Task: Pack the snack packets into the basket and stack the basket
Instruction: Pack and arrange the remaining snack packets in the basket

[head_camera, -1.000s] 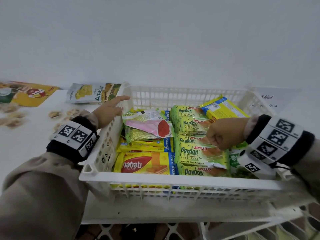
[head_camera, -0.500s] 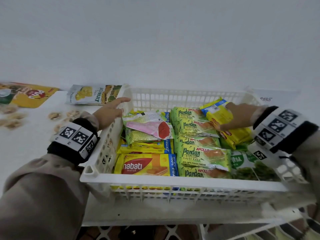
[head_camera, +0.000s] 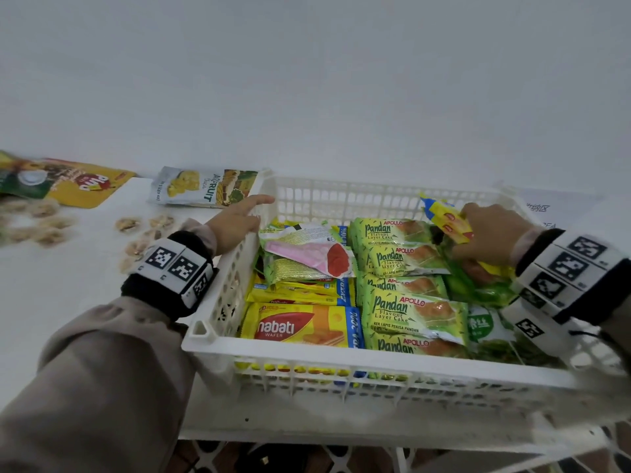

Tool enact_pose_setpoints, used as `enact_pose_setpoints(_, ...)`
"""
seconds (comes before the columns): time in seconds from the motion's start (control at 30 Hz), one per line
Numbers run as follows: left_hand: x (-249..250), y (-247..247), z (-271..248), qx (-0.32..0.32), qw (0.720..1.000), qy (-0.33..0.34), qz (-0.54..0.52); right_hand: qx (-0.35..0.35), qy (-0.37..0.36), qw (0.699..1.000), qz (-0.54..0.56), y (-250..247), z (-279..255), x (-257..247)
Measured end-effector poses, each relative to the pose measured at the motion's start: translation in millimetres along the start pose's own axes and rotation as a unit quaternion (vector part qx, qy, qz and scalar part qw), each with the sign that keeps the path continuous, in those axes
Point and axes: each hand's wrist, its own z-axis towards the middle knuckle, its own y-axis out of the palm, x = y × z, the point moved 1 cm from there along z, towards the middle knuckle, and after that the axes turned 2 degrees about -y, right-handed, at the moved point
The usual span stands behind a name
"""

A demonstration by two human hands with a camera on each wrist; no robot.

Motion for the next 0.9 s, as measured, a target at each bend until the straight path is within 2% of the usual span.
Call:
enact_pose_setpoints(0.27,-2,0,2,0.001,1.0,0.006,-0.013,0.046,-0.017,0.998,0.047,-38,-2,21)
enact_pose_setpoints(0.37,-4,1,4,0.002,1.0,0.005,-0.017,0.044,-0.008,0.991,0.127,-68,-7,22)
enact_pose_setpoints(0.47,-5,1,5,0.002,1.0,0.003,-0.025,0.044,-0.044,0.97,0.234,-88,-11,16)
enact_pose_setpoints(0.57,-6,1,6,0.0,0.999,0.003,-0.033,-0.04,-0.111,0.922,0.369,-94,-22,-12)
enact_pose_setpoints(0.63,-7,1,6,0.0,0.999,0.005,-0.033,-0.096,-0.162,0.888,0.419,-89,-24,-37)
enact_pose_setpoints(0.77,-8,-1,5,-0.004,0.999,0.006,-0.041,-0.206,-0.255,0.852,0.408,-55,-21,-94)
enact_pose_setpoints(0.9,-8,0,5,-0.003,0.999,0.005,-0.045,-0.288,-0.298,0.831,0.372,-19,-19,-139)
